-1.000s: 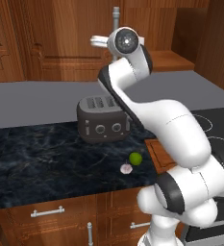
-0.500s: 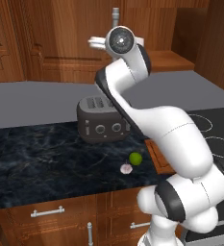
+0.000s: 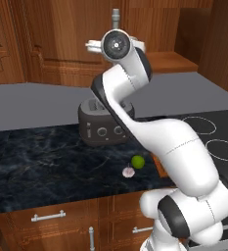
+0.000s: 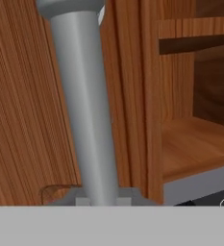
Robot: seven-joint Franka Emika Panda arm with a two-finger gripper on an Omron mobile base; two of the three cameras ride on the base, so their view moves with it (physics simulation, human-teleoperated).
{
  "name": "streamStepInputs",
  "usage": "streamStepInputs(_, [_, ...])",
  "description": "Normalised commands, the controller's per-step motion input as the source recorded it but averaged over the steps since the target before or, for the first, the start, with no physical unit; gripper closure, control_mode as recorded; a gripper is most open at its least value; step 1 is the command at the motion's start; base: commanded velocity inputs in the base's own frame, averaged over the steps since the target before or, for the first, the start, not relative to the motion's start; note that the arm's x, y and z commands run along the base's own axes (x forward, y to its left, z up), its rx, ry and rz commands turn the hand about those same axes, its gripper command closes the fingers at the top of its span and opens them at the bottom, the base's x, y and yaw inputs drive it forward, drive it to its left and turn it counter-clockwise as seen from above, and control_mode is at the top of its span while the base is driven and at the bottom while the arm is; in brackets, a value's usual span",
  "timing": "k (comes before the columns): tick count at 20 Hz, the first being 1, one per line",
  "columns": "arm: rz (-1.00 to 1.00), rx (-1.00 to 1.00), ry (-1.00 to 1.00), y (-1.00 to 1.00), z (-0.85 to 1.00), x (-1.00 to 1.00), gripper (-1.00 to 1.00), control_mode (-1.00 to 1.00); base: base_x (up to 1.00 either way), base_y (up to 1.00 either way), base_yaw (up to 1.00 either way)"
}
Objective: Open the cabinet. Place the bowl and condiment on the counter. Then place the lime and garlic on the cutting board.
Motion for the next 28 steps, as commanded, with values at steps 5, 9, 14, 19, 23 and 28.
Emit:
streamStepInputs(5, [-0.01,0.00,0.00,0.21,0.00,-0.46,1.00,-1.00,0.00,0.00,0.00])
streamStepInputs(9, [0.00,0.00,0.00,0.26,0.00,-0.45,1.00,-1.00,0.00,0.00,0.00])
streamStepInputs(14, [0.00,0.00,0.00,0.32,0.00,-0.37,1.00,-1.00,0.00,0.00,0.00])
streamStepInputs(19, [0.00,0.00,0.00,0.39,0.00,-0.18,1.00,-1.00,0.00,0.00,0.00])
streamStepInputs(23, [0.00,0.00,0.01,0.30,0.00,-0.04,-1.00,-1.00,0.00,0.00,0.00])
streamStepInputs(28, [0.00,0.01,-0.02,0.03,-0.02,-0.21,-1.00,-1.00,0.00,0.00,0.00])
